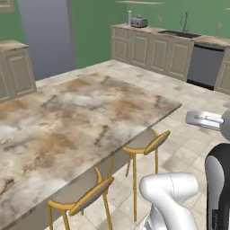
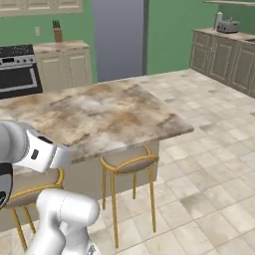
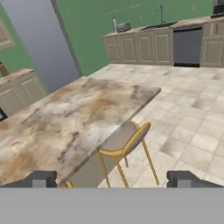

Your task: There is a bowl on the dining counter. Grab a lemon wedge from the fridge and place it in the bowl. Then get the liquor bottle and glass cup from the cabinet and place them next to the bowl.

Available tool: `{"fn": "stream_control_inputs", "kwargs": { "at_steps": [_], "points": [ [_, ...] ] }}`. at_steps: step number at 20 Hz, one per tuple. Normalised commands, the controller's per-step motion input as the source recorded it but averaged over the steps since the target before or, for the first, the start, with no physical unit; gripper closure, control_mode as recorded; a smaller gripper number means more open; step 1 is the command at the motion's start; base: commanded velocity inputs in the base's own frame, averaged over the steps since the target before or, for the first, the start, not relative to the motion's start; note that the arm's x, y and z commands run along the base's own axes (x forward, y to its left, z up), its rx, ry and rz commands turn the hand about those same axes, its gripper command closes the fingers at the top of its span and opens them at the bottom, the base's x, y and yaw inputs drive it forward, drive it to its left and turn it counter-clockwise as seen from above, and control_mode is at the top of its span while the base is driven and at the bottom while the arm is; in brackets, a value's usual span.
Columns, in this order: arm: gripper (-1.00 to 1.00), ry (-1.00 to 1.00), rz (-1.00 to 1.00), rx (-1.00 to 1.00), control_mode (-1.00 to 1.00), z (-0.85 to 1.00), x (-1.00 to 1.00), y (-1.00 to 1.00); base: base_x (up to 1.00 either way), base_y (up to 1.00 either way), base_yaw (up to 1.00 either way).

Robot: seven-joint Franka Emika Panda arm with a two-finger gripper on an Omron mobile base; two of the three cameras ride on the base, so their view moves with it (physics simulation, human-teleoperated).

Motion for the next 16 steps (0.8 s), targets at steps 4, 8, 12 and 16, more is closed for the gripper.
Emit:
{"fn": "stream_control_inputs", "kwargs": {
  "at_steps": [4,8,12,16],
  "points": [
    [-1.00,0.00,0.00,0.00,1.00,0.00,0.00,0.00,0.08,-1.00,-0.42],
    [-1.00,0.00,0.00,0.00,1.00,0.00,0.00,0.00,0.16,-1.00,-0.30],
    [-1.00,0.00,0.00,0.00,1.00,0.00,0.00,0.00,0.26,-1.00,-0.20],
    [-1.00,0.00,0.00,0.00,1.00,0.00,0.00,0.00,0.27,-1.00,-0.12]
  ]
}}
